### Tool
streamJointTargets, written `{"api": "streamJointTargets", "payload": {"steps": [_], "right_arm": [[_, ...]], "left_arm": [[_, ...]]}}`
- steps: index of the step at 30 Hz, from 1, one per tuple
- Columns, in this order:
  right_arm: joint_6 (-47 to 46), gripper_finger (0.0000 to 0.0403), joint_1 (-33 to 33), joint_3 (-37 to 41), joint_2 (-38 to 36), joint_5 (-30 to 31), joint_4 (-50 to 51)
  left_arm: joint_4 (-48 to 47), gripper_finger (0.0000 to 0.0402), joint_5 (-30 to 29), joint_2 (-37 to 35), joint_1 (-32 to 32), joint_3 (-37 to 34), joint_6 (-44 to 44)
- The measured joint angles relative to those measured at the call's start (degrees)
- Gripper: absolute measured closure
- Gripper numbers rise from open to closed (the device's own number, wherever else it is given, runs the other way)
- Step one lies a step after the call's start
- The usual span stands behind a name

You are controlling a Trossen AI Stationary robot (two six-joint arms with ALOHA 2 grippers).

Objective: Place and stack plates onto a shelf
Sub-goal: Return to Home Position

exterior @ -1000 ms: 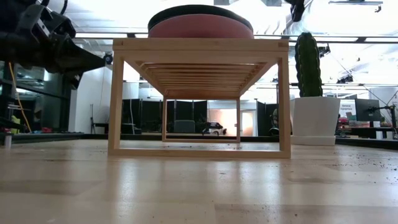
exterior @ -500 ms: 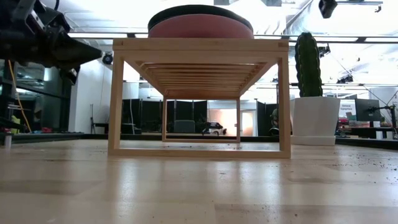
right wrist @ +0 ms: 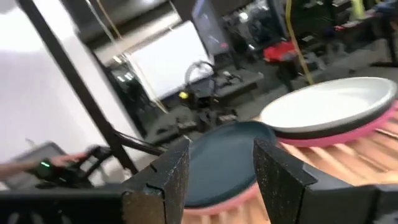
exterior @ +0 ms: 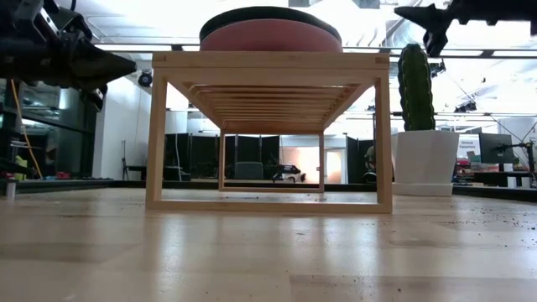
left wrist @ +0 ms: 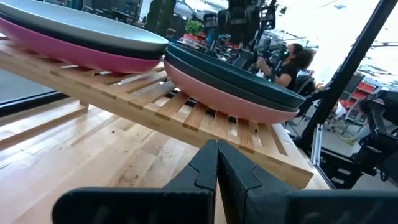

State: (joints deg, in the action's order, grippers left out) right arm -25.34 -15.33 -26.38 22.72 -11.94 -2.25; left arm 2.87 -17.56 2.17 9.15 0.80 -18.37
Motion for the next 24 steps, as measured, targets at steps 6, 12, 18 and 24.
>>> {"api": "streamJointTargets", "payload": {"steps": [6,12,18,24], "right_arm": [[-5.36,0.0246,0.02,8.09,-3.73,-3.42,-9.19],[-5.73,0.0251,0.02,11.88,-9.11,-4.72,-9.3],[-7.4,0.0307,0.02,16.08,-13.49,-4.57,-9.31],[-7.61,0.0395,1.34,19.47,-16.42,-4.3,-10.02]], "left_arm": [[0.0,0.0401,0.0,-0.01,0.0,0.0,0.03],[0.0,0.0401,0.04,-0.57,0.0,0.0,0.0],[0.0,0.0401,0.04,-0.66,0.0,0.0,0.02],[0.0,0.0401,0.04,-0.66,0.0,0.0,0.01]]}}
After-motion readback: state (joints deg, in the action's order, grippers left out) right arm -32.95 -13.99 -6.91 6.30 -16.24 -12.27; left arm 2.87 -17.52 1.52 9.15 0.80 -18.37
